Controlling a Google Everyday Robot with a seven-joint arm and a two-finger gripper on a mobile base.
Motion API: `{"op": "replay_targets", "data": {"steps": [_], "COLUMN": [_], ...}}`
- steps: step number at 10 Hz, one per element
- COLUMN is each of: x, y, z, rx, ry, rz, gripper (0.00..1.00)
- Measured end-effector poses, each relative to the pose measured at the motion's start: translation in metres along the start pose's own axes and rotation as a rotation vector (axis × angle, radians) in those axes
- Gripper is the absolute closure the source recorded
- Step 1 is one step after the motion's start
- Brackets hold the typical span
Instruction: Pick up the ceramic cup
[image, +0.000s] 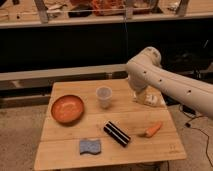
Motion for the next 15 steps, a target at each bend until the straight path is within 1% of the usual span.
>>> {"op": "replay_targets", "data": {"steps": [3, 5, 6, 8, 12, 15], "x": [-0.019, -0.022, -0.026, -0.041, -0.054, -0.069], "y": [-0.013, -0.016, -0.02, -0.031, -0.042, -0.052], "z": [0.005, 0.009, 0.011, 0.017, 0.027, 0.038], "rx": [0.014, 0.02, 0.023, 0.032, 0.041, 0.038], "ry": [-0.02, -0.031, -0.04, -0.061, -0.074, -0.101], "rz": [-0.04, -0.066, -0.079, -0.101, -0.151, -0.181], "gripper": [0.2, 0.2, 0.2, 0.2, 0.2, 0.2]}}
